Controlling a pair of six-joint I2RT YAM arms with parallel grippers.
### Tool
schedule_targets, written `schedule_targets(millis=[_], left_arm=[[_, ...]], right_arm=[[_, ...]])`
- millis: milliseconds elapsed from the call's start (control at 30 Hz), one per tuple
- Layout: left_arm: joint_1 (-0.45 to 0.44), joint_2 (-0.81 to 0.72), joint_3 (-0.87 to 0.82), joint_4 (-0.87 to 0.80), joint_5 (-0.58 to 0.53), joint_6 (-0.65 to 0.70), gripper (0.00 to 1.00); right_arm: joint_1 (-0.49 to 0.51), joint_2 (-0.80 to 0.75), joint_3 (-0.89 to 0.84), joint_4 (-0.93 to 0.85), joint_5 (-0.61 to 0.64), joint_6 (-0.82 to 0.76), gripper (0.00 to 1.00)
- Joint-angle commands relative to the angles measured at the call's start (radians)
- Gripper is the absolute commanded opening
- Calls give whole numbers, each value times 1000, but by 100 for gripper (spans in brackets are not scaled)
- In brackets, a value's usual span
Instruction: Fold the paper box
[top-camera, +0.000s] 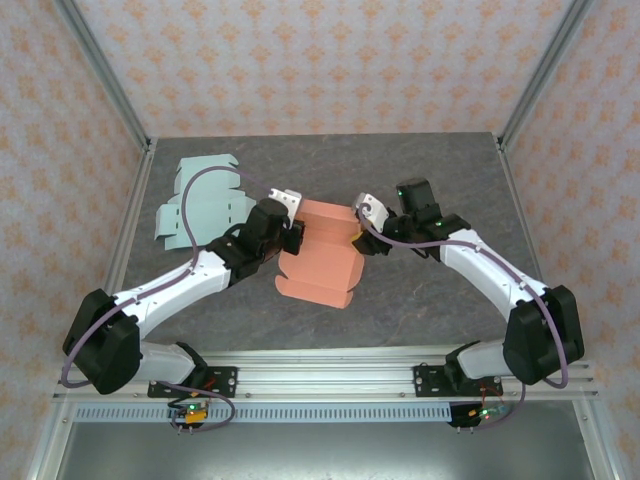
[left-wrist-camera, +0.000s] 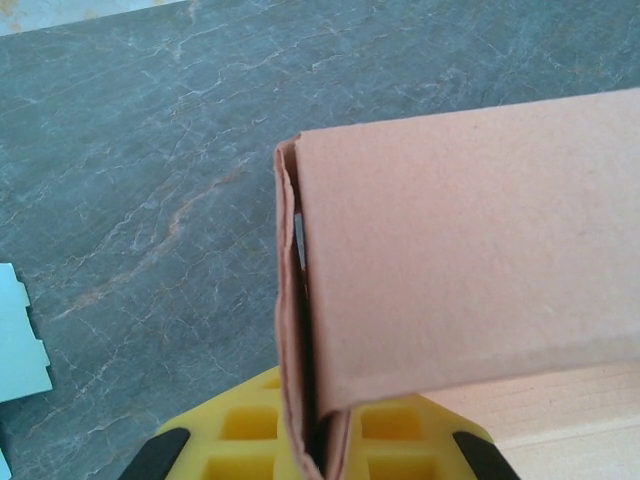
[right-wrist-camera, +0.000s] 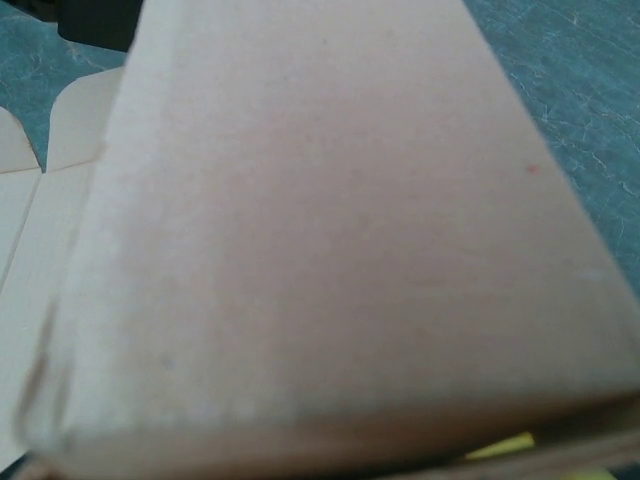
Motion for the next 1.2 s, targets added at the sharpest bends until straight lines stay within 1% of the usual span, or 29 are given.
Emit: schedule_targets(millis=[0, 67, 100, 200, 300, 400, 467, 533, 567, 600, 633, 667, 700, 733, 767, 800, 833, 867, 933, 967, 1000, 1067, 1167], left_arm=[[-1, -5, 31, 12, 16, -7, 0], [0, 1, 32, 11, 11, -25, 0], [0, 3, 34, 7, 4, -38, 0], [9, 15, 42, -18, -20, -91, 0], [21, 20, 37, -17, -17, -139, 0], [29, 21, 29, -6, -10, -159, 0], [39, 21, 30, -11, -9, -191, 0], [61, 23, 36, -37, -14, -269, 0], [76, 23, 40, -54, -18, -325, 0], [87, 24, 38, -56, -13, -366, 0], [97, 22, 31, -49, -11, -422, 0], [101, 23, 30, -56, -31, -488, 0], [103, 23, 30, -72, -53, -540, 0], [105, 28, 31, -85, -75, -601, 0], [105, 33, 31, -97, -95, -672, 0], [105, 41, 30, -101, -107, -724, 0], [105, 48, 26, -104, -113, -784, 0], [105, 57, 24, -113, -119, -849, 0], [105, 76, 24, -139, -123, -941, 0], [104, 85, 19, -136, -120, -983, 0], [104, 92, 16, -137, -116, -1022, 0], [105, 104, 22, -170, -118, -1097, 0], [105, 107, 16, -185, -117, -1173, 0]], right_arm=[[3, -19, -24, 59, -31, 13, 59], [3, -39, -42, 104, -8, 59, 70], [2, -50, -49, 121, 0, 78, 73], [3, -97, -72, 155, -1, 126, 78], [0, -161, -118, 204, -12, 186, 80], [-8, -230, -154, 196, -104, 177, 79], [-15, -265, -174, 200, -90, 205, 79], [-20, -295, -205, 250, -6, 276, 79], [-21, -310, -226, 297, 71, 337, 80], [-20, -324, -247, 341, 153, 413, 83], [-21, -335, -267, 397, 264, 525, 85], [-22, -347, -279, 426, 411, 670, 85], [-21, -353, -277, 418, 514, 804, 84], [-22, -357, -257, 377, 592, 962, 85], [-22, -355, -235, 335, 604, 1087, 85], [-21, -349, -225, 332, 561, 1179, 81], [-20, -339, -227, 374, 485, 1279, 77], [-16, -330, -246, 432, 438, 1379, 74], [5, -330, -292, 531, 420, 1521, 74], [22, -337, -312, 571, 399, 1546, 74], [37, -346, -313, 569, 388, 1542, 75], [85, -376, -303, 515, 407, 1509, 79], [142, -419, -324, 477, 424, 1507, 81]])
